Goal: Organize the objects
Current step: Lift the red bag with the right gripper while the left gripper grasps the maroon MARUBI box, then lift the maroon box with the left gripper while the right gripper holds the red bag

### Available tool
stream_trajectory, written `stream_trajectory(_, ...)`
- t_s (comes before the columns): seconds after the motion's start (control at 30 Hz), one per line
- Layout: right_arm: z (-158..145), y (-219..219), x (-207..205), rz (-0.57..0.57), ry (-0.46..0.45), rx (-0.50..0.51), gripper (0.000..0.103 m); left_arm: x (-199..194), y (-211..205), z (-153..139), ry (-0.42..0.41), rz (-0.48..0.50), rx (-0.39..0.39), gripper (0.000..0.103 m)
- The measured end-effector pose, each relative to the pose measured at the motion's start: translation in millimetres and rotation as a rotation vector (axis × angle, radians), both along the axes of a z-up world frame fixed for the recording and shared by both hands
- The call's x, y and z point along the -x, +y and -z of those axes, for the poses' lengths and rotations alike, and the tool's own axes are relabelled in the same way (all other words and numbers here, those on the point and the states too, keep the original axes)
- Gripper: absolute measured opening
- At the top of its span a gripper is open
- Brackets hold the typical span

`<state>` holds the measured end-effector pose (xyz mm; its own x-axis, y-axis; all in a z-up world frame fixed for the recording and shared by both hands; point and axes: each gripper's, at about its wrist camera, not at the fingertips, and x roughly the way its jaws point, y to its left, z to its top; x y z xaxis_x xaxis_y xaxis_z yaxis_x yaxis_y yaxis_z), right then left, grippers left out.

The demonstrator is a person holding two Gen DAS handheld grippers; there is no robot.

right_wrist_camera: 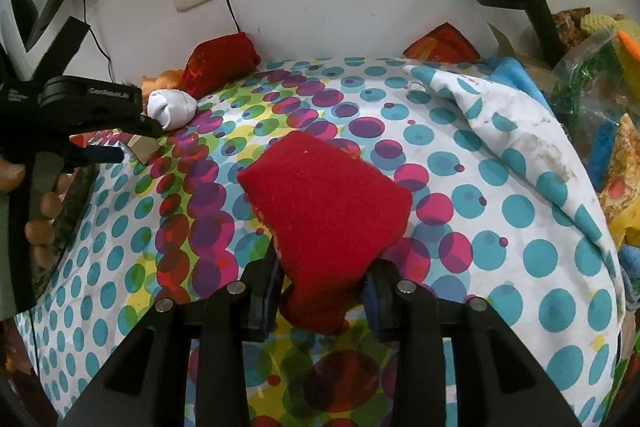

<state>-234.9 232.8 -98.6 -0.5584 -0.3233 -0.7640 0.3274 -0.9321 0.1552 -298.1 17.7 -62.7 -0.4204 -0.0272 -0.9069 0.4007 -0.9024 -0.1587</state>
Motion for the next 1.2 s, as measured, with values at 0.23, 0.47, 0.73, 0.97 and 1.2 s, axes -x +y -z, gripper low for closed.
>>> stream_trajectory(0.23, 1.2, 2.9, 0.3, 0.001, -0.005, 0.021, 0.034, 10.1, -11.6, 9.3, -0.031, -0.062, 0.022, 0.066)
stream_trajectory(0.47, 0.6, 4.0, 1.0, 0.002, -0.005, 0.019, 0.034, 20.6, -12.2, 9.7, -0.037, -0.036, 0.057, 0.066)
stream_trajectory(0.73, 0.5, 1.6, 0.4, 0.003, -0.002, 0.007, 0.034, 16.8, -6.6, 7.1, 0.003, 0.040, 0.118, 0.031)
stream_trajectory(0.97, 1.1, -0.7, -0.5, 0.004, -0.001, 0.000, 0.034, 5.8, 3.3, 5.1, 0.023, 0.138, 0.161, 0.030)
stream_trajectory(1.2, 1.3, -3.3, -1.2, 0.005, 0.004, -0.020, 0.034, -13.4, 26.4, 1.2, 0.074, 0.227, 0.190, 0.030)
